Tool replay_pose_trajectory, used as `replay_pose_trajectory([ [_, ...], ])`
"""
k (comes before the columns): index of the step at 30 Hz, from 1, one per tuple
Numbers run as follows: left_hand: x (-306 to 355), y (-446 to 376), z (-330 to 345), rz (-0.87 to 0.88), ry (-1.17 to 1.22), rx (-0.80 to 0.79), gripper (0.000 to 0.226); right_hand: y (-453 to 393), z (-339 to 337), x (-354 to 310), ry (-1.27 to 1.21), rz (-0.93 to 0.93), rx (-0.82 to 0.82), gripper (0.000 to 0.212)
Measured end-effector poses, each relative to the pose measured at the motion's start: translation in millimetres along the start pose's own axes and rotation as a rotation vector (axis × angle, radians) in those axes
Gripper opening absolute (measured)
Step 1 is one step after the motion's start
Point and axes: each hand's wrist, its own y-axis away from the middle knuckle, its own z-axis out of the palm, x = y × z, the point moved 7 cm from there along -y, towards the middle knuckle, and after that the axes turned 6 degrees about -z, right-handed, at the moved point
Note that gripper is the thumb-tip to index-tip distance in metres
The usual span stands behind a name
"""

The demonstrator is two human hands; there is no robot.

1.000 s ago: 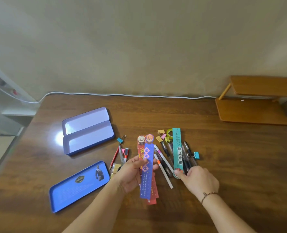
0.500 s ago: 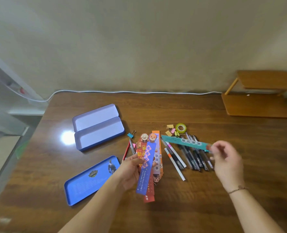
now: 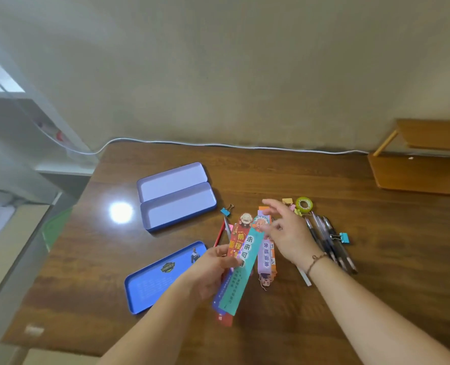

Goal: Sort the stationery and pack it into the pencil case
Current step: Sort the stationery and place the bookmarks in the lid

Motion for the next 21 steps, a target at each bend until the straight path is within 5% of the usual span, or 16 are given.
replay_pose_trajectory([
  [4,1.4,-0.8,-31.0,0.047,0.061,0.128,0.029,30.4,11.1,18.5,0.287,0.076,0.08,0.042],
  [8,8.4,0.6,-44.4,0.075,0.107,0.17,0.026,71.3,54.0,34.1,0.799,0.115,-0.322,0.078],
  [10,12.2,1.5,-45.2,0.073,0.086,0.169,0.021,81.2,64.0,37.2,0.932,0.107,-0.393,0.081],
  [14,17.0,-2.2,-47.2,0.053,0.071,0.173,0.023,85.7,62.7,27.0,1.055,0.004,-0.388,0.048],
  [21,18.4,-4.4,-47.2,0.048,0.152,0.132,0.023,87.2,58.1,35.6,1.013,0.173,-0.349,0.075],
])
